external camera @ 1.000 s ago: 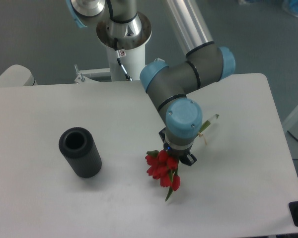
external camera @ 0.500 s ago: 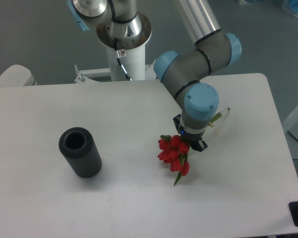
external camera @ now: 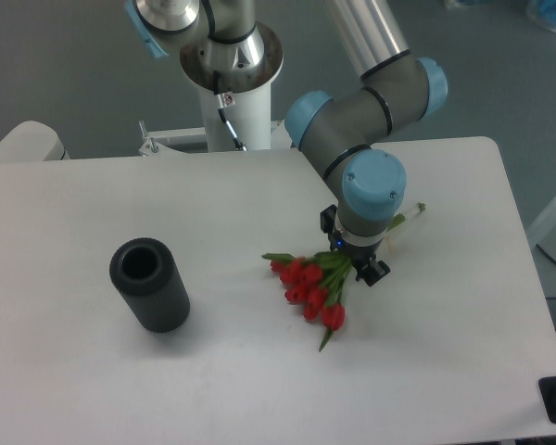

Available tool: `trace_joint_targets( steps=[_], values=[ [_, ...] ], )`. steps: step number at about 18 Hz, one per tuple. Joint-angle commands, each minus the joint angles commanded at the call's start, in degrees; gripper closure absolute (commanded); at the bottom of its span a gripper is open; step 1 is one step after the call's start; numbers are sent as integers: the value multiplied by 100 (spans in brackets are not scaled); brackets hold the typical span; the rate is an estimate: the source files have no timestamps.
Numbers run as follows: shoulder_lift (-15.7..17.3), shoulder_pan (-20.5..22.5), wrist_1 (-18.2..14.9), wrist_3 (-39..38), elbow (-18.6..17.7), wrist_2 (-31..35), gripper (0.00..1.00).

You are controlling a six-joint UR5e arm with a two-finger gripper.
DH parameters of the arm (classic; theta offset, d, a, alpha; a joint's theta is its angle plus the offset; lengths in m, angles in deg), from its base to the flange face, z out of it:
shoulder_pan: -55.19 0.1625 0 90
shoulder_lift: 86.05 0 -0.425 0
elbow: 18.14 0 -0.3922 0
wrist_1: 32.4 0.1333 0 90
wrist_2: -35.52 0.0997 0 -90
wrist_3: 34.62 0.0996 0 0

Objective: Place the flowers on the table
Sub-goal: 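Lay the tulips flat on the table and open the gripper, then raise the open gripper up and away from the tulips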

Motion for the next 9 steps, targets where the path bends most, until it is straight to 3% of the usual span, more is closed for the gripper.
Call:
trace_joint_targets(
  steps=[4,9],
  values=[
    [-141,9,-18,859,378,9,0],
    [-387,0,-97,897,888,-88,0]
  ],
)
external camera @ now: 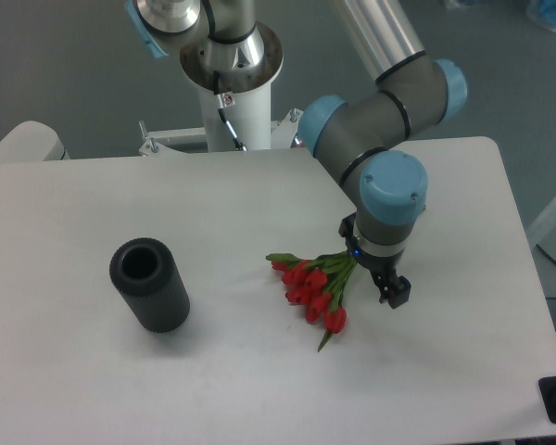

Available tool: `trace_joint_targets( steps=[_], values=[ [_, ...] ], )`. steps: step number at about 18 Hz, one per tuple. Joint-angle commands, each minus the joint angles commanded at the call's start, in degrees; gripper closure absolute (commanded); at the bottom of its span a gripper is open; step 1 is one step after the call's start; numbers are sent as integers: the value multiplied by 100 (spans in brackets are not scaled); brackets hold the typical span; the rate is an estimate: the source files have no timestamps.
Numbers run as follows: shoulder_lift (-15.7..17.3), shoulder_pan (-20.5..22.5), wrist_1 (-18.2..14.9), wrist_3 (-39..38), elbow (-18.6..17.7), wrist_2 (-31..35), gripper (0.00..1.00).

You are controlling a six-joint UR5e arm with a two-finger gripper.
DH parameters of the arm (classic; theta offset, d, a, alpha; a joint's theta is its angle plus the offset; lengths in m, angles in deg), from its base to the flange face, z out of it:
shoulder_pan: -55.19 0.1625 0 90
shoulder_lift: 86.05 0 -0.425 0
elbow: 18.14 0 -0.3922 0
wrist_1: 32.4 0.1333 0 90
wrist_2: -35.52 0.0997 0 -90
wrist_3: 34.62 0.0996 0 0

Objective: Place the flowers on the table
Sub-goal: 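Raise the open gripper up and away from the tulips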

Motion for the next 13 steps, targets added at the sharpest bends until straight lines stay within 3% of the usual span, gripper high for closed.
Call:
trace_joint_targets(
  steps=[8,13],
  values=[
    [-158,9,-18,-562,273,-439,0],
    [-439,-9,-158,-589,633,-440,0]
  ],
)
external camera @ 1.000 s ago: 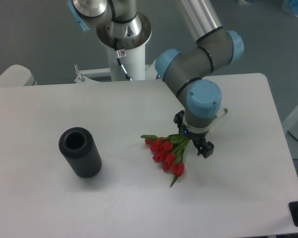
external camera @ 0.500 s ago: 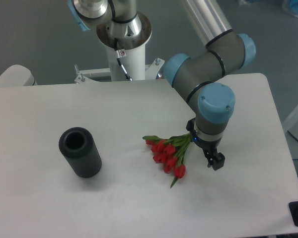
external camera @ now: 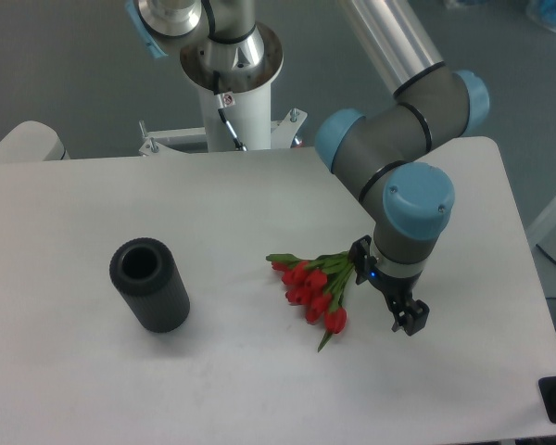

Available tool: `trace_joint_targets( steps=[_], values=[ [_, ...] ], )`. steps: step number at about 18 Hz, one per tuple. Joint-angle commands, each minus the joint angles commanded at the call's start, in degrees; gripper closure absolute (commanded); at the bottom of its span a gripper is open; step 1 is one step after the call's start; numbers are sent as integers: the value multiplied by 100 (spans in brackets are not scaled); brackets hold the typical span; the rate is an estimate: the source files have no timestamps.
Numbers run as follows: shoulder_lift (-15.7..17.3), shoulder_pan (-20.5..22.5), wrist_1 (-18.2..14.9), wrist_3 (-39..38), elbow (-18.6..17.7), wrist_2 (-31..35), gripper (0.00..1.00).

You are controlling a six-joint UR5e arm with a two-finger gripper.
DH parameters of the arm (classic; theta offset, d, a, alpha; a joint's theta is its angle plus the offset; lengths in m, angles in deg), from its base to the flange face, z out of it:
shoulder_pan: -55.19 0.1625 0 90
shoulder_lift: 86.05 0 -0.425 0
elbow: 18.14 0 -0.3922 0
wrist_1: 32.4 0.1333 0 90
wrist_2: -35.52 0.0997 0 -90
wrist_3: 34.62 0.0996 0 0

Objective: Place the flowers on the table
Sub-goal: 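Raise the open gripper up and away from the tulips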

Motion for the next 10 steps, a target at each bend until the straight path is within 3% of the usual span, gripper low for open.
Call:
trace_joint_targets(
  steps=[10],
  values=[
    [-62,-18,0,-9,10,35,0]
  ],
)
